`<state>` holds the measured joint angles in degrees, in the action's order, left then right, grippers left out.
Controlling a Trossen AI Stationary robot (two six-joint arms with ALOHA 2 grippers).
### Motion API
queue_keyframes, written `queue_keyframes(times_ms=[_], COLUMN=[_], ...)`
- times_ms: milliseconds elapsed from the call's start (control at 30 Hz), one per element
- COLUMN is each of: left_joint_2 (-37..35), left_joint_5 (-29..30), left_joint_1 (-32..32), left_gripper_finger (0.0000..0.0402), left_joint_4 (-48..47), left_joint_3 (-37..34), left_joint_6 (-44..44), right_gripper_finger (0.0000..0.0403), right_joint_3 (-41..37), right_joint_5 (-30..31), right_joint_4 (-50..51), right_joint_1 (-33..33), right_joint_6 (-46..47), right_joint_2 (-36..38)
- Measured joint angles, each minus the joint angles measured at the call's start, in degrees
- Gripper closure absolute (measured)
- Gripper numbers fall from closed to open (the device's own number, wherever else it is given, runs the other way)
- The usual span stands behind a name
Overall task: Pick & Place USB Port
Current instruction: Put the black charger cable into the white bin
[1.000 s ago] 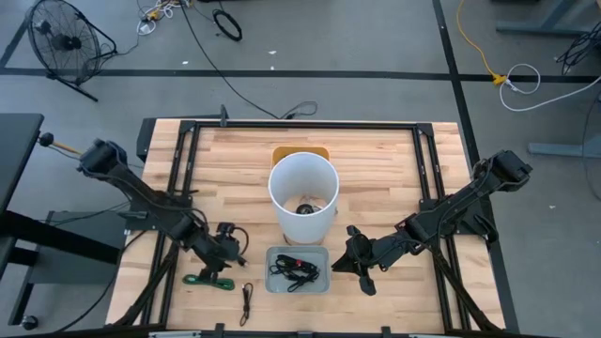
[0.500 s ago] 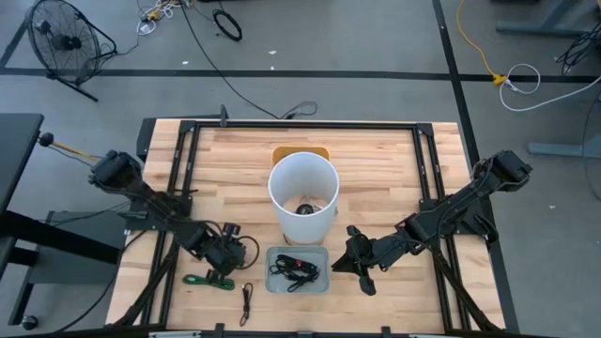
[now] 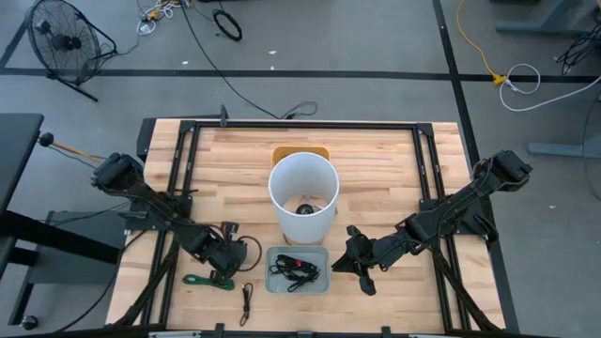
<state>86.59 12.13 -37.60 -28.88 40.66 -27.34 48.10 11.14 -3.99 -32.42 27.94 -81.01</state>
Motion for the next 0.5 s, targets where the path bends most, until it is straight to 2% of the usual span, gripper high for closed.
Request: queue_keyframes(times_ms=[200,333,500], left_joint_2=[-0.07,-0.15,-0.24], left_joint_5=[3.2,5.21,8.11], left_joint_1=[-0.04,-0.45,-0.66], left_gripper_finger=[0.0377,0.0377,0.0377], left_joint_4=[-14.45,-11.44,-1.99], left_joint_3=[10.83,18.97,26.23], left_joint_6=[-6.7,-6.65,-1.12], right_gripper_finger=[0.0365,0.0365,0.0365], right_joint_3=[0.0,0.0,0.0], right_joint_5=[0.0,0.0,0.0], right_joint_4=[0.13,0.15,0.15], right_joint_1=[0.0,0.0,0.01], right_joint_6=[0.0,0.0,0.01], right_joint_2=[0.0,0.0,0.0])
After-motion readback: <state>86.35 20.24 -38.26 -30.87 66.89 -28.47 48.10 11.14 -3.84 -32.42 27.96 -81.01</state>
